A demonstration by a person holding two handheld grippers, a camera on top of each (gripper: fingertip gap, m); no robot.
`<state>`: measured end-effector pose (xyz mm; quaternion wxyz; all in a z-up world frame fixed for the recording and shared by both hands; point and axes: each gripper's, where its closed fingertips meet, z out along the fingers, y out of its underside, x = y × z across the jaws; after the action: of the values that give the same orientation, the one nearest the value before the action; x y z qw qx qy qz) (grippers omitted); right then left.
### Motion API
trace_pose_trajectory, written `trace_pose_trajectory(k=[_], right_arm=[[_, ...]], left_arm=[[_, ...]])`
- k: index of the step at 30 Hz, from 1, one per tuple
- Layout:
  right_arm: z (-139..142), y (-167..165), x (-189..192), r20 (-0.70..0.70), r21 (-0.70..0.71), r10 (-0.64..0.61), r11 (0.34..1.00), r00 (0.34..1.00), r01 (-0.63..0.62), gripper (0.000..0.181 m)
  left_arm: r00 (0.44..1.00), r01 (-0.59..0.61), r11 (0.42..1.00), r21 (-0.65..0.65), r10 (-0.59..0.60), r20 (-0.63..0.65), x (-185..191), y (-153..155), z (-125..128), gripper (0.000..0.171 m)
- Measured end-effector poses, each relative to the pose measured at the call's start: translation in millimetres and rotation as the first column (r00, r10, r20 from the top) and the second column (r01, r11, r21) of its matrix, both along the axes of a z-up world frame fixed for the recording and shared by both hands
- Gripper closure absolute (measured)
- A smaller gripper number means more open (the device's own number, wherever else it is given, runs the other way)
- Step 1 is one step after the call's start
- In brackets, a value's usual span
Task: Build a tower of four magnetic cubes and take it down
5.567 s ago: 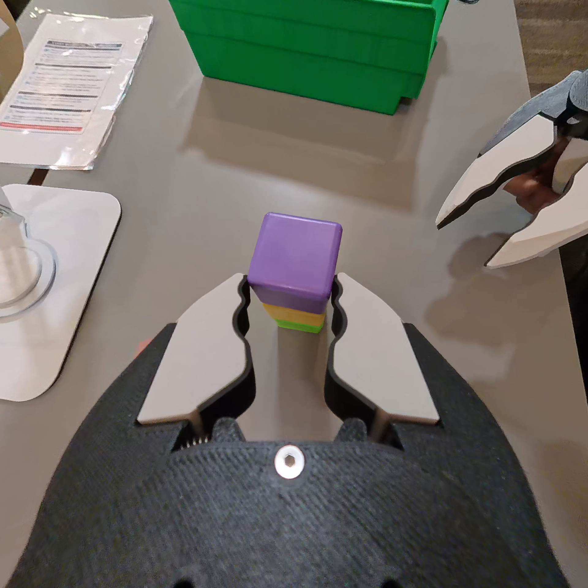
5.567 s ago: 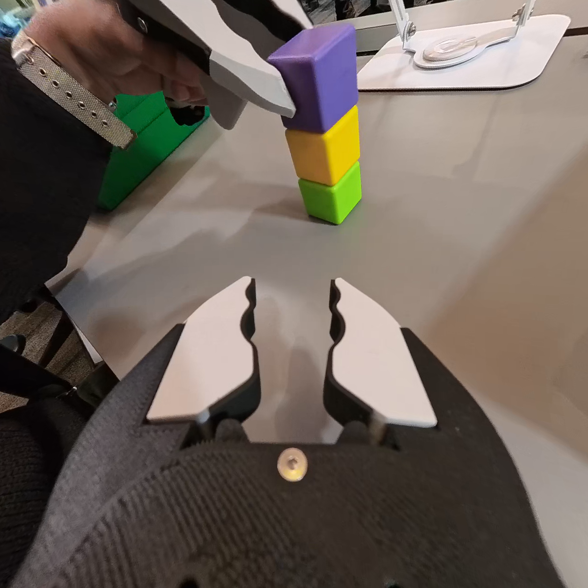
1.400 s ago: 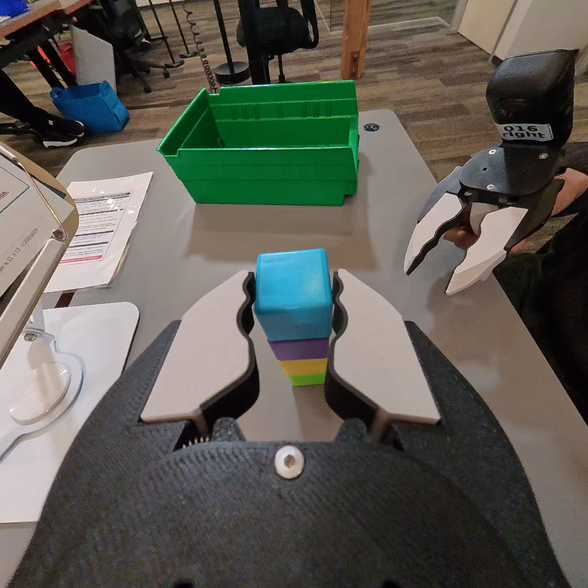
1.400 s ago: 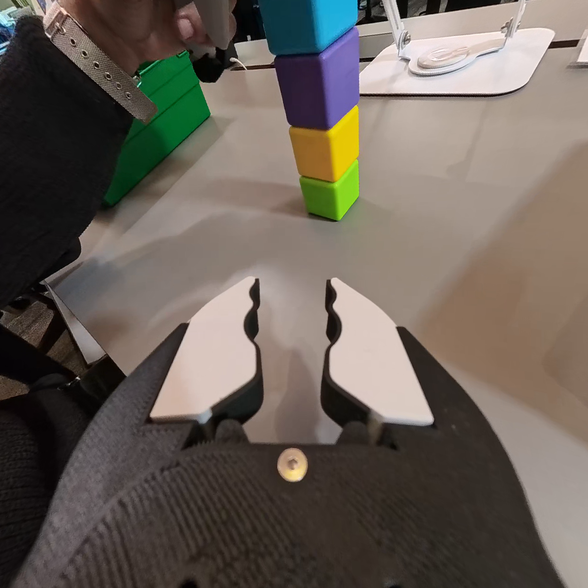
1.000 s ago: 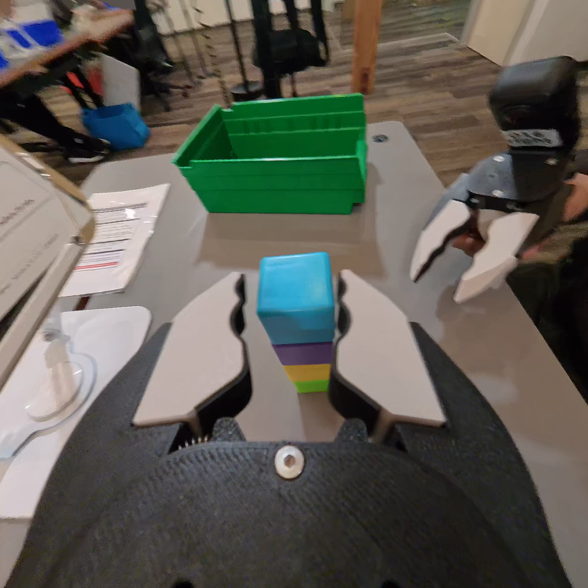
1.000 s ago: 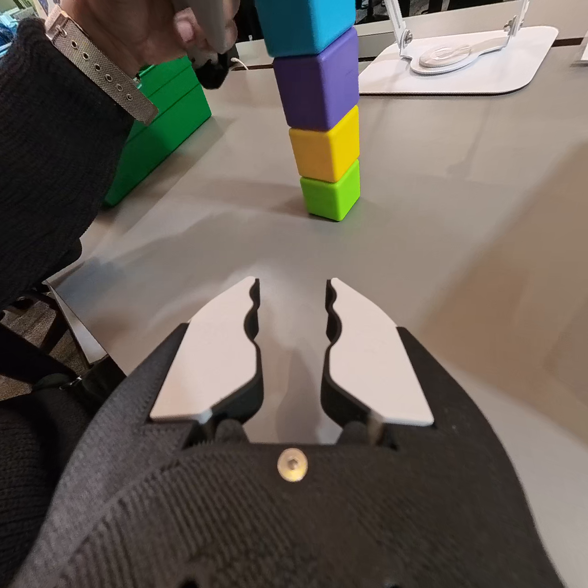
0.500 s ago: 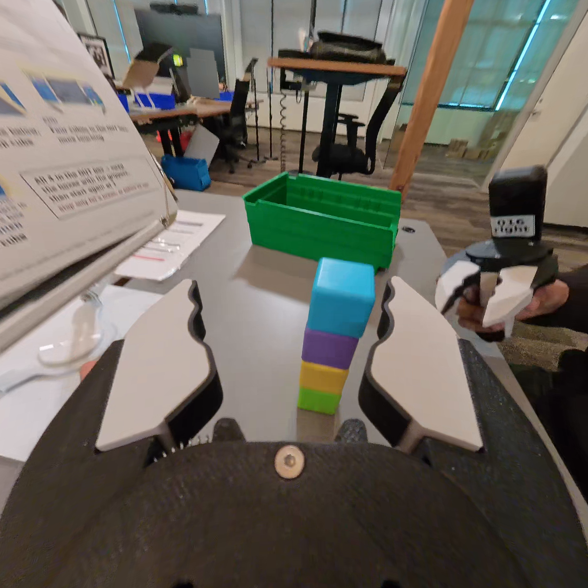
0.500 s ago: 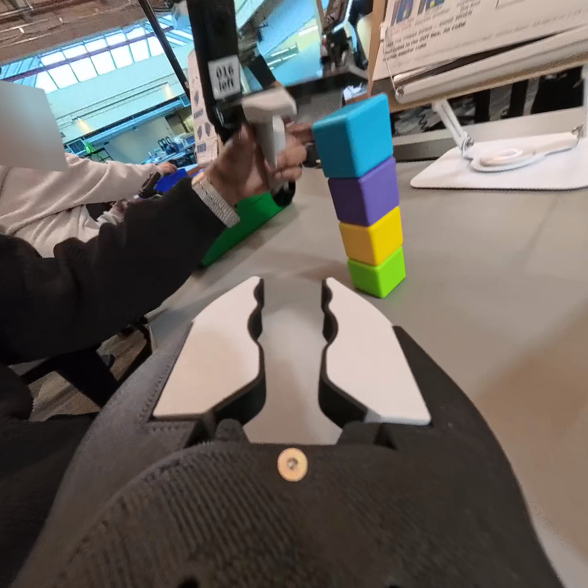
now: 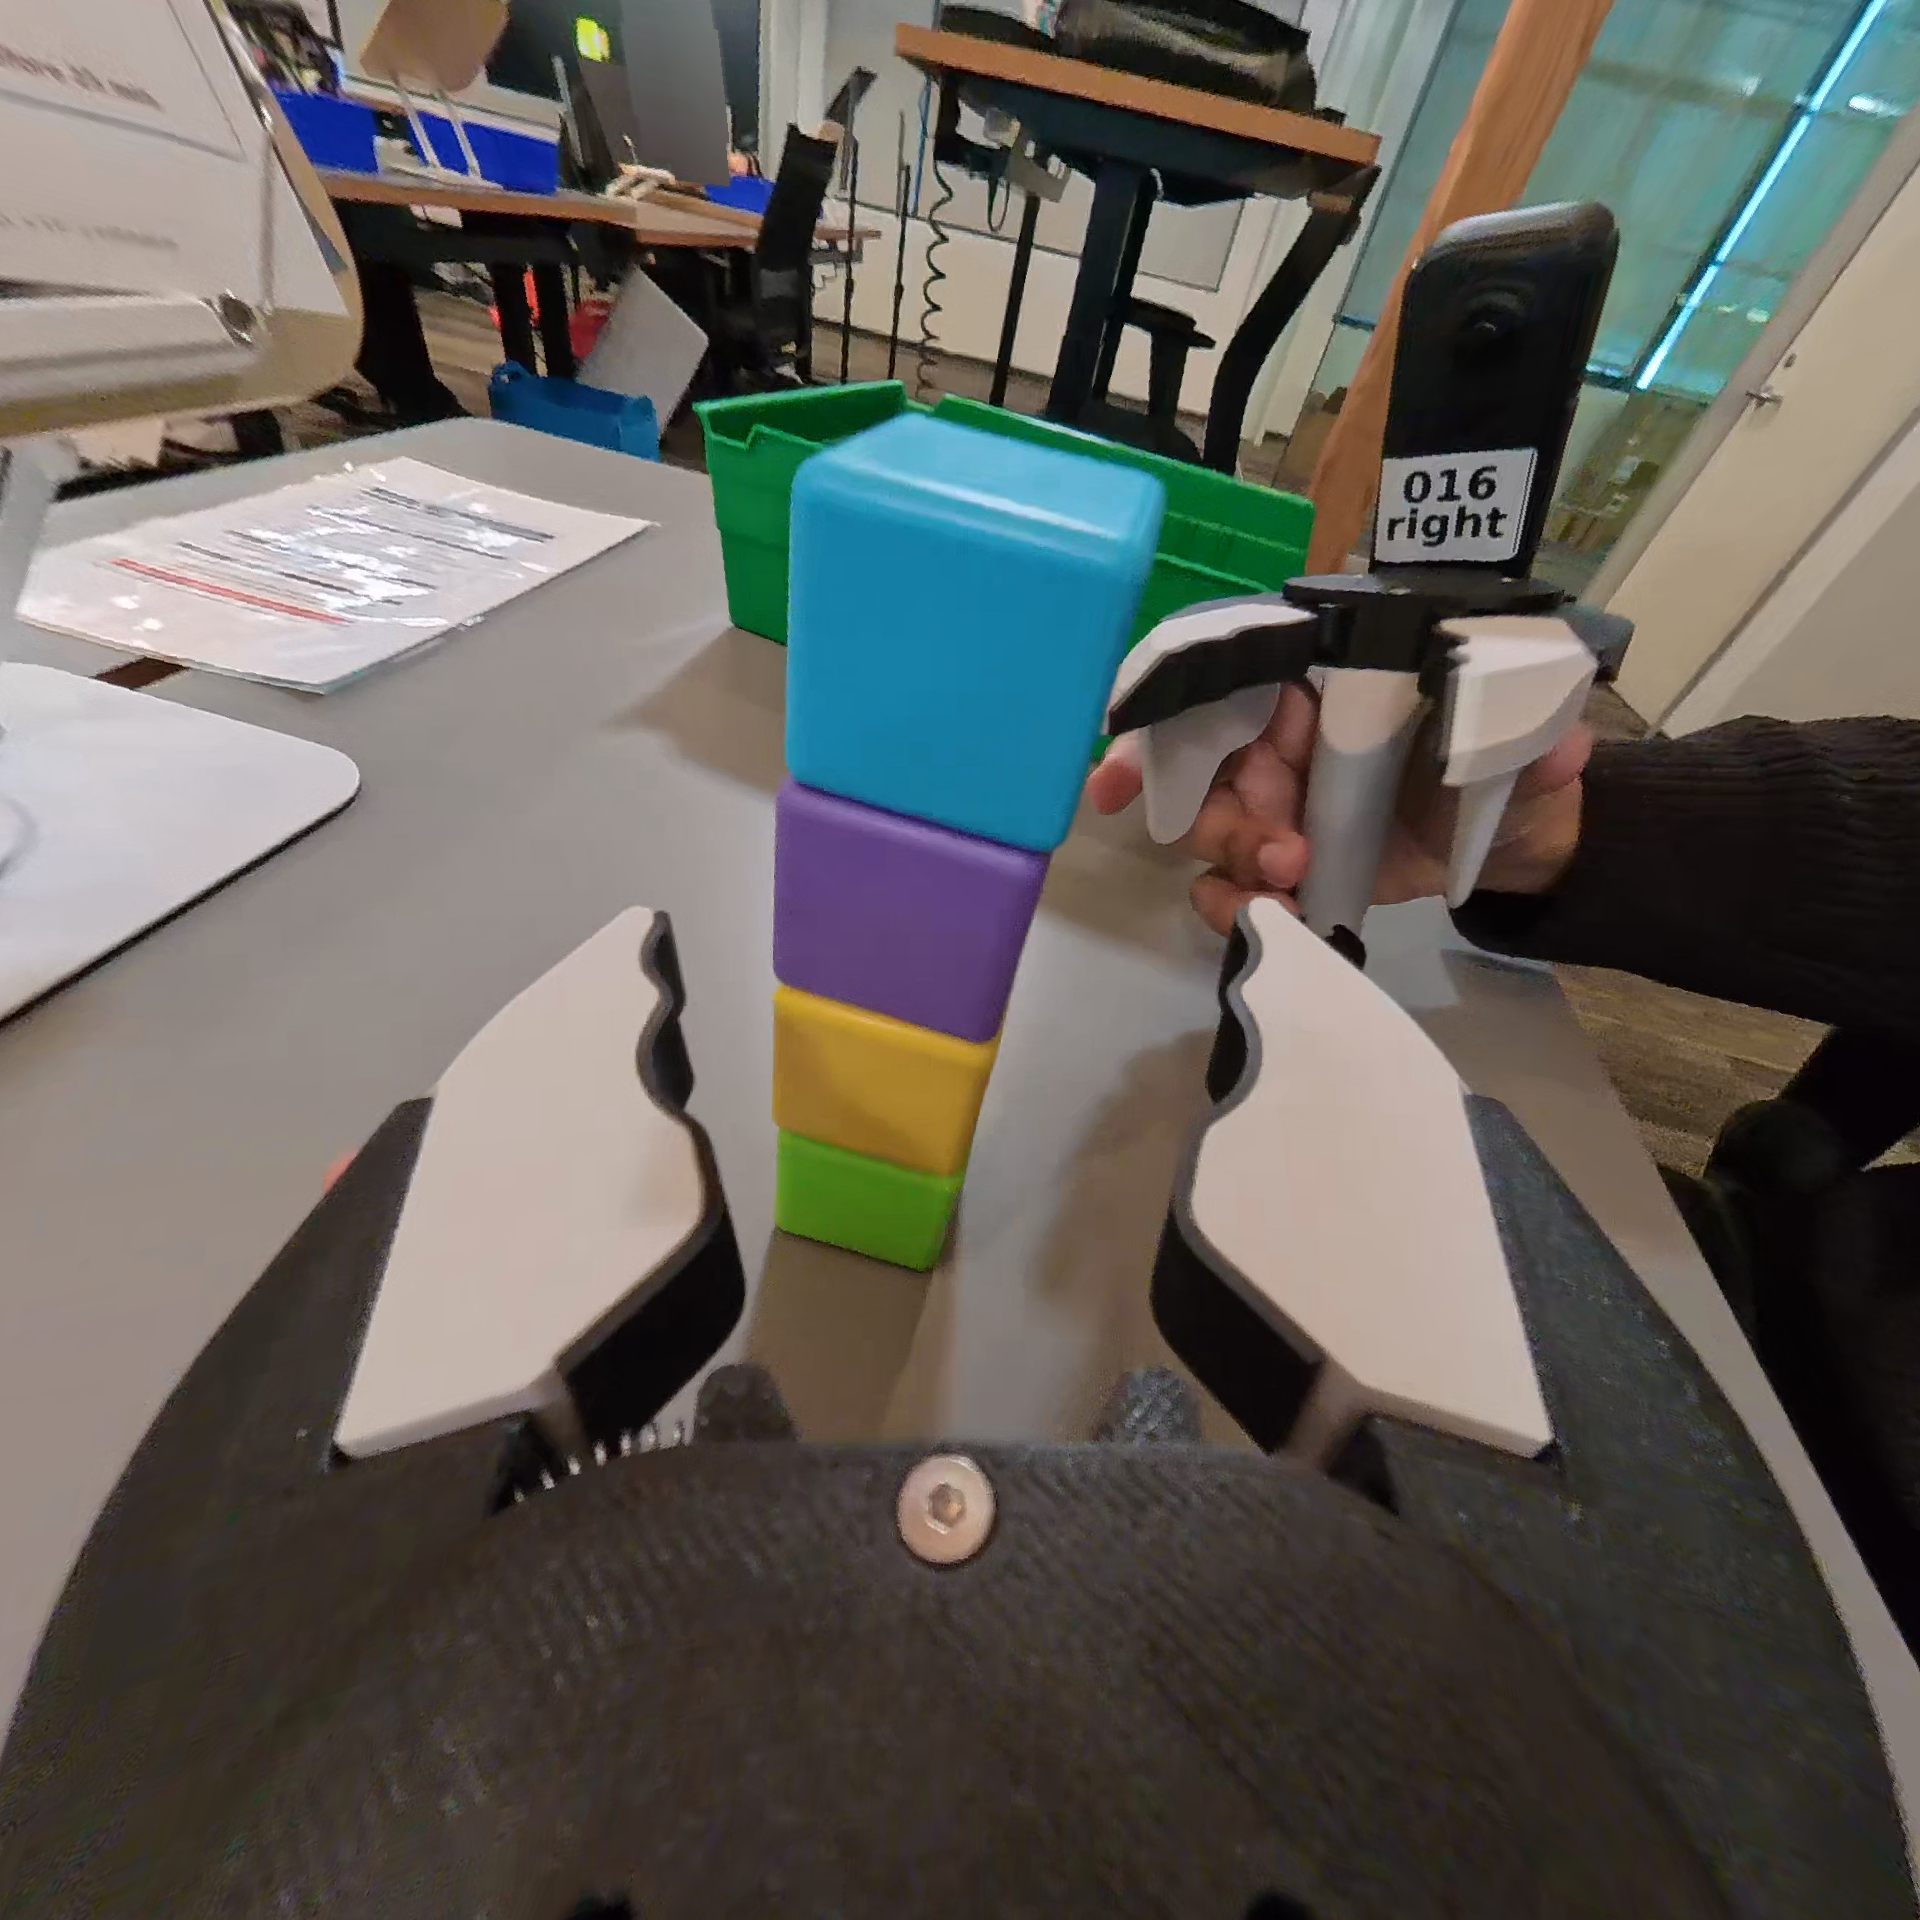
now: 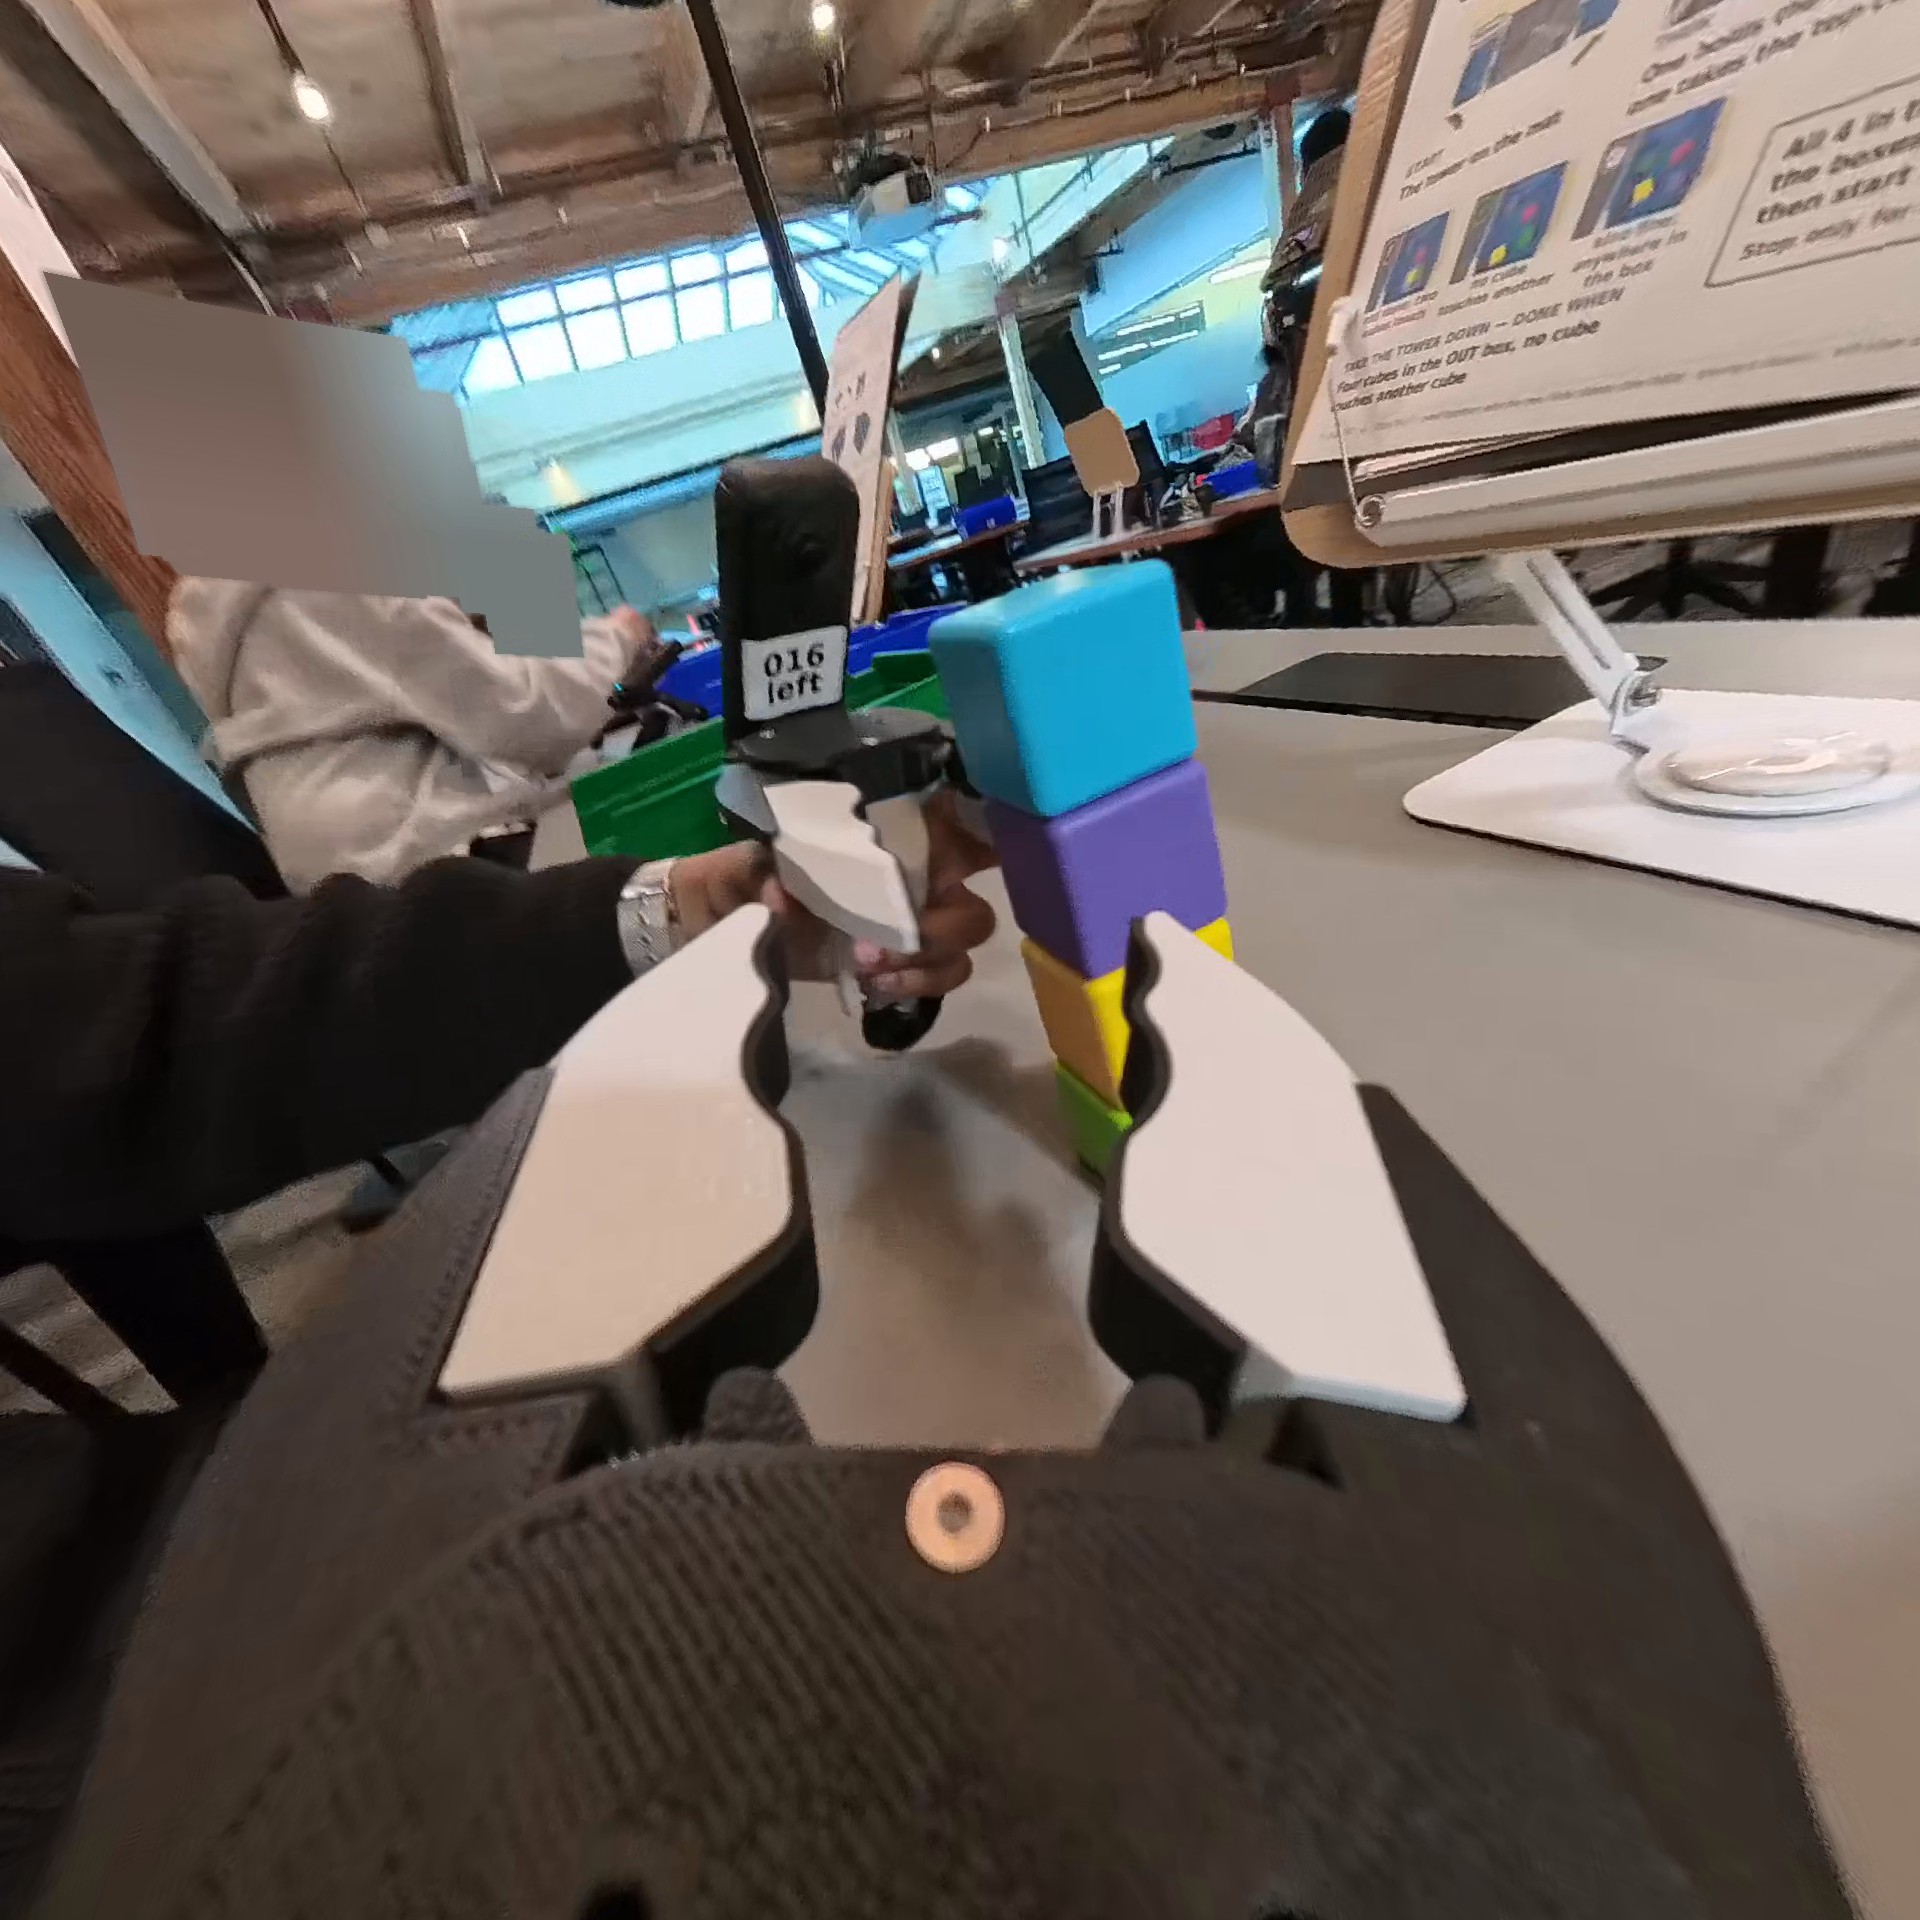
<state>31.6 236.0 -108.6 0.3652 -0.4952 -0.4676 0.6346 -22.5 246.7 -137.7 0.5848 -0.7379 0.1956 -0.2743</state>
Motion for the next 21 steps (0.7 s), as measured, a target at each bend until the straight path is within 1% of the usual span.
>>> trace_pose_trajectory(k=[2, 5, 6, 9, 14, 18, 21], right_arm=[[0.4, -0.1, 1.0, -0.013, -0.036, 0.008, 0.999, 1.0, -0.009, 0.117], [-6.9, -3.4, 1.6, 0.025, 0.022, -0.005, 1.0, 1.0, 0.005, 0.118], [-11.1, -5.3, 2.7, 0.045, 0.046, -0.009, 0.999, 0.999, 0.007, 0.118], [-19.0, -10.1, 7.3, 0.079, 0.086, -0.016, 0.996, 0.997, 0.009, 0.119], [-21.4, -11.5, 10.7, 0.094, 0.109, -0.025, 0.994, 0.995, 0.014, 0.121], [-14.7, -11.0, 13.4, 0.075, 0.136, -0.026, 0.991, 0.997, 0.015, 0.122], [-2.4, -10.9, 17.4, 0.028, 0.119, -0.009, 0.993, 1.0, 0.006, 0.122]], left_arm=[[1.0, -0.011, 1.0, -0.006, 0.011, 0.013, 0.6, 9.0, -2.5, 0.079], [0.996, 0.023, 1.0, 0.017, -0.024, 0.088, 4.2, 10.6, 5.7, 0.097], [0.995, 0.045, 0.999, 0.017, -0.046, 0.089, 5.8, 7.8, 5.1, 0.105], [0.998, 0.046, 0.999, 0.021, -0.047, 0.039, 2.9, 1.5, -1.7, 0.119], [0.998, 0.063, 0.998, 0.02, -0.063, 0.016, 7.1, 0.0, -2.0, 0.12], [0.984, 0.176, 0.984, 0.01, -0.176, 0.027, 26.6, -10.5, -2.5, 0.12], [0.981, 0.194, 0.981, 0.018, -0.194, 0.005, 33.9, -14.8, -2.6, 0.12]])
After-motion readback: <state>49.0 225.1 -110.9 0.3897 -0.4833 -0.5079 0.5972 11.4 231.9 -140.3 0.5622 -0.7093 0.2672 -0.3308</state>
